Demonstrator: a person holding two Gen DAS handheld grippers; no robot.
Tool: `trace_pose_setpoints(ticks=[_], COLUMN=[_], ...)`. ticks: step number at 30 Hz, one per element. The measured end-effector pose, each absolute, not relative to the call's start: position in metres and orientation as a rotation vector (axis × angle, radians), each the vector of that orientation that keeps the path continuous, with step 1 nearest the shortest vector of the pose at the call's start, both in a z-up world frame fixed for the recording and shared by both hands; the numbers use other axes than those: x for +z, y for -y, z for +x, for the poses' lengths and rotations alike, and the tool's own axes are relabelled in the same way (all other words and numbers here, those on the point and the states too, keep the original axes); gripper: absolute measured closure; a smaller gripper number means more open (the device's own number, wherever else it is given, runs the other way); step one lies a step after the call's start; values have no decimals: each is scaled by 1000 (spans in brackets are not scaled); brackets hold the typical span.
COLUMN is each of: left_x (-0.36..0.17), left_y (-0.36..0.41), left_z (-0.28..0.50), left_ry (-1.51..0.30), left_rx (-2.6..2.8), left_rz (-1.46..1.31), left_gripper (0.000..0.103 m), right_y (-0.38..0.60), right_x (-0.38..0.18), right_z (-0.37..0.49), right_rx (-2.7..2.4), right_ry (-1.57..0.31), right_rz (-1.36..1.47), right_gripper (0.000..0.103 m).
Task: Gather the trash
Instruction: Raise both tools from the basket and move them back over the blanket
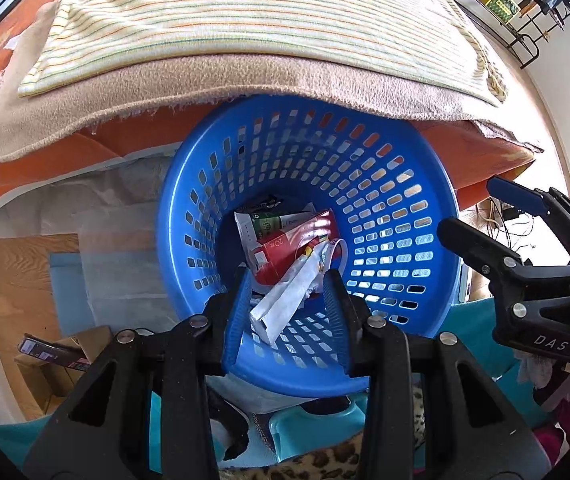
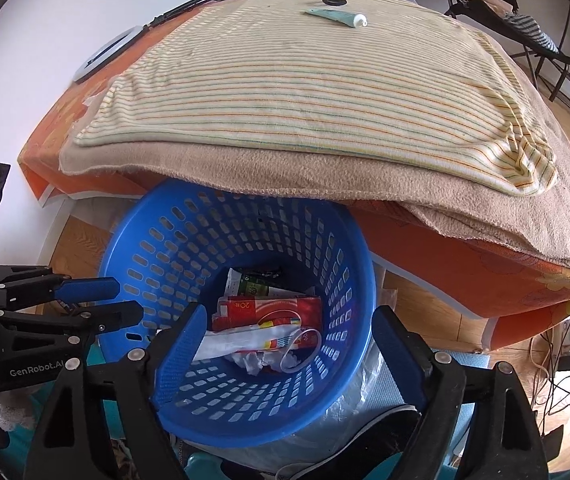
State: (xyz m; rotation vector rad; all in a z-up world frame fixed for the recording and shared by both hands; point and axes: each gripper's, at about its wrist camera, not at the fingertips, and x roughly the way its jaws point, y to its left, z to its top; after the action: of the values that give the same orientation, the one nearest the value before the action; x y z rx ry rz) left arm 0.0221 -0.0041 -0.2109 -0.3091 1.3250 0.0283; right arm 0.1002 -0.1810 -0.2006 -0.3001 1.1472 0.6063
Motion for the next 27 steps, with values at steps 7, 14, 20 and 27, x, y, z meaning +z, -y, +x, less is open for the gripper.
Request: trace_pose_setpoints(ticks=[7,14,20,27], left_x=[-194,-173,-150,-129], left_y=[-4,-16,-27,-35], left_z=[29,41,56,80], left_ry=[-1284,-1231,-1173,-1120], left_rx=[32,36,36,31], left_rz=[-299,-284,-274,-251], left_gripper=[66,66,66,66], right_y=[178,173,171,165], right_x=[-203,-205,-179,-149], right_z=[100,101,110,128], right_rx=[654,667,646,621], right_ry=[-1125,-1143,-1057,-992], right_rz=[-323,-365,-396,-405], right_gripper=[15,19,21,21])
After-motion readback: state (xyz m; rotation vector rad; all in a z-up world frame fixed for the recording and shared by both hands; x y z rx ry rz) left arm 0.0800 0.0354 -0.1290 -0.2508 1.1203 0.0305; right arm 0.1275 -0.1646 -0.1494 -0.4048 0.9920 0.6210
